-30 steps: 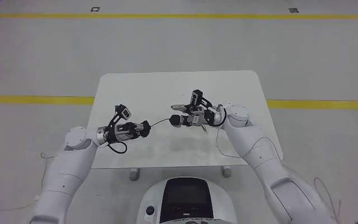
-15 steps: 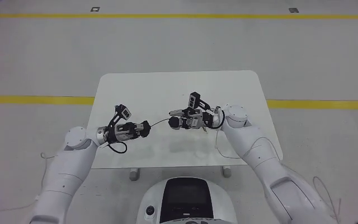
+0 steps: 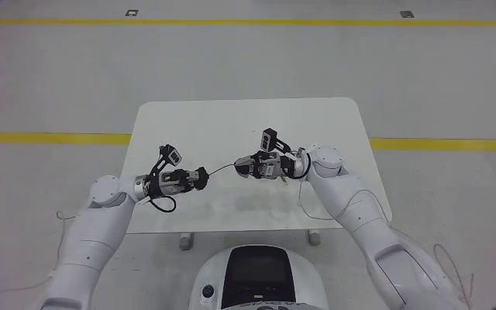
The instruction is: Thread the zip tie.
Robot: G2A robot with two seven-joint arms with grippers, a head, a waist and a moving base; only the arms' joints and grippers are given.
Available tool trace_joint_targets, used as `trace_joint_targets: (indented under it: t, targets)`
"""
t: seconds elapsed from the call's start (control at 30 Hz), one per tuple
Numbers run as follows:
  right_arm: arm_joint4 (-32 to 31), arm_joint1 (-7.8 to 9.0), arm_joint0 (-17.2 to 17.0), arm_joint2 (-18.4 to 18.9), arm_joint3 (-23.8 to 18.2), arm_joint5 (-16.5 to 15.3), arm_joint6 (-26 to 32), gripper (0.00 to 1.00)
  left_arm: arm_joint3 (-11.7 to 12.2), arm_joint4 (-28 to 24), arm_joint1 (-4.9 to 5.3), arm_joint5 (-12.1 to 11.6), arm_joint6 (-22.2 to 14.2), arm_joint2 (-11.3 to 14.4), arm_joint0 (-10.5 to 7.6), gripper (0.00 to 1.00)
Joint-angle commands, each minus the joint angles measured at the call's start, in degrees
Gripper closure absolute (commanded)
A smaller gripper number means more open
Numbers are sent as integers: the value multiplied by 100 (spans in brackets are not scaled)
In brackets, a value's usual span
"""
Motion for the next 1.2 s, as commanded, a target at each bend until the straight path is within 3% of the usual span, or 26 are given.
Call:
trace_joint_targets:
  t: [0.0, 0.33, 0.37, 0.4, 0.43, 0.47, 1.17]
  targets:
    - [-6, 6, 3, -6, 0, 9, -12, 100, 0, 0, 0, 0, 0, 0, 0, 100]
    - [16, 36, -11, -16, -36, -10, -52, 100, 0, 0, 0, 0, 0, 0, 0, 100]
    - [19, 38, -13, -17, -41, -12, -56, 100, 0, 0, 0, 0, 0, 0, 0, 94]
    - [21, 41, -17, -21, -47, -14, -62, 100, 0, 0, 0, 0, 0, 0, 0, 56]
    - [21, 43, -21, -25, -53, -18, -67, 100, 0, 0, 0, 0, 0, 0, 0, 7]
    - [23, 45, -25, -28, -58, -22, -74, 100, 0, 0, 0, 0, 0, 0, 0, 0]
    - [290, 82, -121, 46, -87, -204, -197, 100, 0, 0, 0, 0, 0, 0, 0, 0]
